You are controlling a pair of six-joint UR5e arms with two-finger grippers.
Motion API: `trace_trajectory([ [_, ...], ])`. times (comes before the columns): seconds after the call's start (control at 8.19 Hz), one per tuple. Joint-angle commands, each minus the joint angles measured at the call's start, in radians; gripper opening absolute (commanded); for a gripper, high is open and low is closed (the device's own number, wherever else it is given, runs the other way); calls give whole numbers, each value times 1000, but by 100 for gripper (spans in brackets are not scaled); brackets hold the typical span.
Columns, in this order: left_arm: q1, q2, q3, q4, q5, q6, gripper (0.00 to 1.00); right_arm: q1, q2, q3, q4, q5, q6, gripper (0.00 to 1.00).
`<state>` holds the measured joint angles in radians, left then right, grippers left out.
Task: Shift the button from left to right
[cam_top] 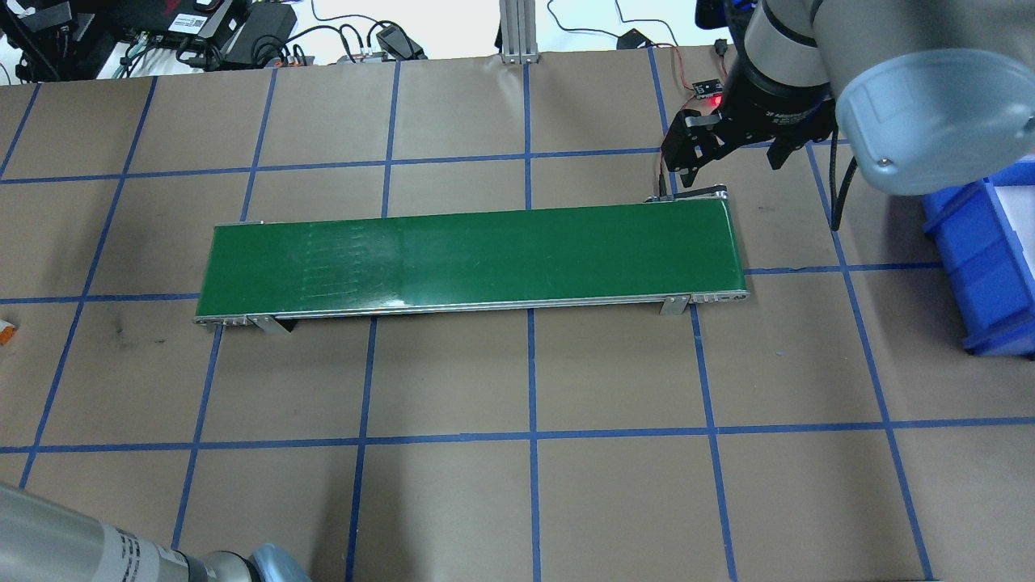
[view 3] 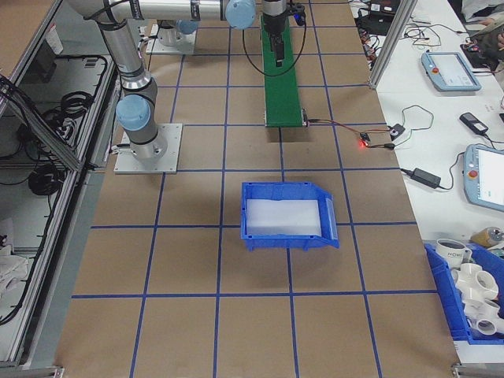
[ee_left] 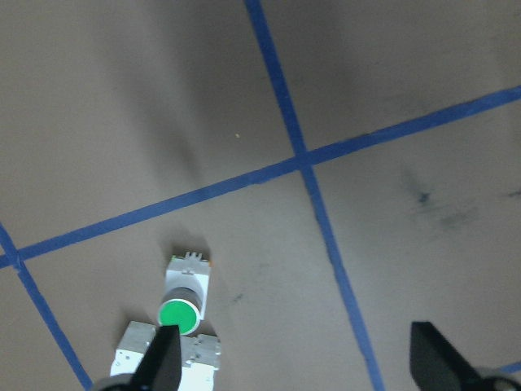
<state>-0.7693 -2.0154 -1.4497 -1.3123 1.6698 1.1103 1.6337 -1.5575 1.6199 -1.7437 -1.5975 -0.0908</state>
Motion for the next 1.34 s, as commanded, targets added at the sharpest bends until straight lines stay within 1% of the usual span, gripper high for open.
trace_trajectory([
  [0.0,44,-118,-5,180,-5,105,100,0,1,0,3,2,0,100],
  [0.24,47,-158,-6,194,-2,199,100,0,-1,-2,1,4,-1,100],
  [0.37,65,-181,-5,203,-1,219,100,0,-6,0,12,2,-3,100],
  [0.49,91,-195,-3,206,1,250,100,0,-6,0,6,7,-1,100],
  [0.61,99,-206,-6,208,2,276,90,0,-4,0,4,7,-1,100],
  [0.73,99,-198,-3,206,5,282,60,0,-1,0,3,8,-1,100],
  [0.85,101,-184,-5,194,5,284,42,0,1,0,4,8,-3,100],
  [0.98,99,-175,-2,191,5,284,26,0,2,0,0,10,-3,100],
  [1.1,101,-161,0,173,19,284,14,0,2,0,3,8,-4,100],
  [1.22,101,-140,2,142,22,267,5,0,2,0,10,7,-9,100],
])
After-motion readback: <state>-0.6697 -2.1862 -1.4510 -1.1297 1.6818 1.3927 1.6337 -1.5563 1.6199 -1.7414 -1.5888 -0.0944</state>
